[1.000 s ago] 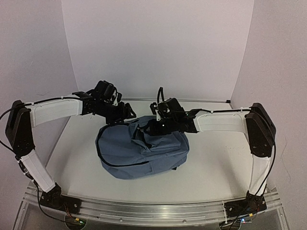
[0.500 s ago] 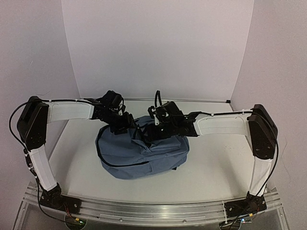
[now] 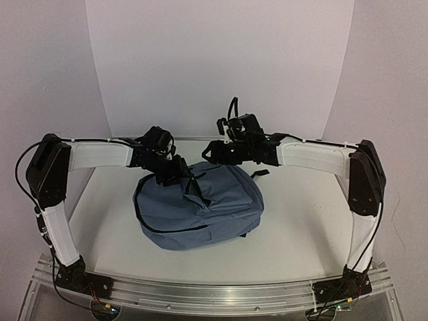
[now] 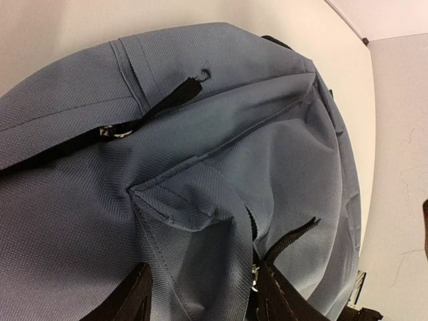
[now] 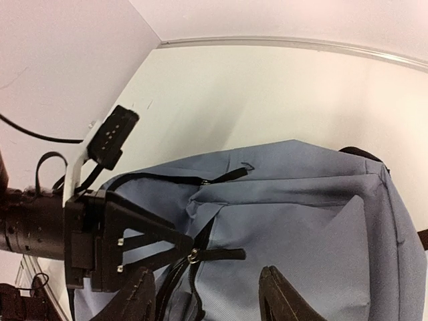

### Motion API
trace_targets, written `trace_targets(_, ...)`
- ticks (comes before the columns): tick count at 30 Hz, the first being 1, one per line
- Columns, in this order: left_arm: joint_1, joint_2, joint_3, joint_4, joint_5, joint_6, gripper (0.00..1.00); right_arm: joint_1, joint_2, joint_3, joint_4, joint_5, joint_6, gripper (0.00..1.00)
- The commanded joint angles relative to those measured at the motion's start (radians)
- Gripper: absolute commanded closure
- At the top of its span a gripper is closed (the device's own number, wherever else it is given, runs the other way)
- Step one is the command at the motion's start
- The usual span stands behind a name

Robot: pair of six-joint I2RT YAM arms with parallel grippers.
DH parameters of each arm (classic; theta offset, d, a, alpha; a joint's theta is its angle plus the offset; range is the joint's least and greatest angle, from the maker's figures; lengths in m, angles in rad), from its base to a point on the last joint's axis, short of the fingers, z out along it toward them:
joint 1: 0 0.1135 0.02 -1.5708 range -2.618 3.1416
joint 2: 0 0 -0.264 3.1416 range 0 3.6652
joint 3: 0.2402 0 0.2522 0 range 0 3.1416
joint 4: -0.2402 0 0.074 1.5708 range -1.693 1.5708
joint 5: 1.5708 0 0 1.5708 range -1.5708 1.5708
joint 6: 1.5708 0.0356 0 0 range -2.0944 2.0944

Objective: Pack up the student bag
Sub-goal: Zip the student bag at the center of the board.

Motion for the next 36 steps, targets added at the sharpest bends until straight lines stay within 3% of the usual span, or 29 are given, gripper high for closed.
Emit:
trace_targets(1, 0.0, 0.014, 0.048, 0.023, -0.003, -0.011, 0.5, -0.001, 0.093, 0.076, -0.008, -0.106, -0.002, 0.49)
trace_targets(10, 0.0, 0.02, 0.053, 0.028, 0.005, -0.016, 0.6, -0.001, 0.161, 0.085, -0.008, -0.155, 0.003, 0.52)
trace_targets(22, 0.0, 0.031, 0.059, 0.034, 0.026, -0.017, 0.63, -0.002, 0.237, 0.136, -0.008, -0.159, 0.005, 0.57)
trace_targets(30, 0.0, 0.023, 0.059, 0.023, 0.025, -0.01, 0.66, -0.003, 0.26, 0.145, -0.011, -0.097, 0.029, 0.51)
trace_targets(36, 0.0, 0.025, 0.065, 0.02, 0.024, -0.008, 0.67, -0.001, 0.302, 0.173, -0.01, -0.153, 0.035, 0.55)
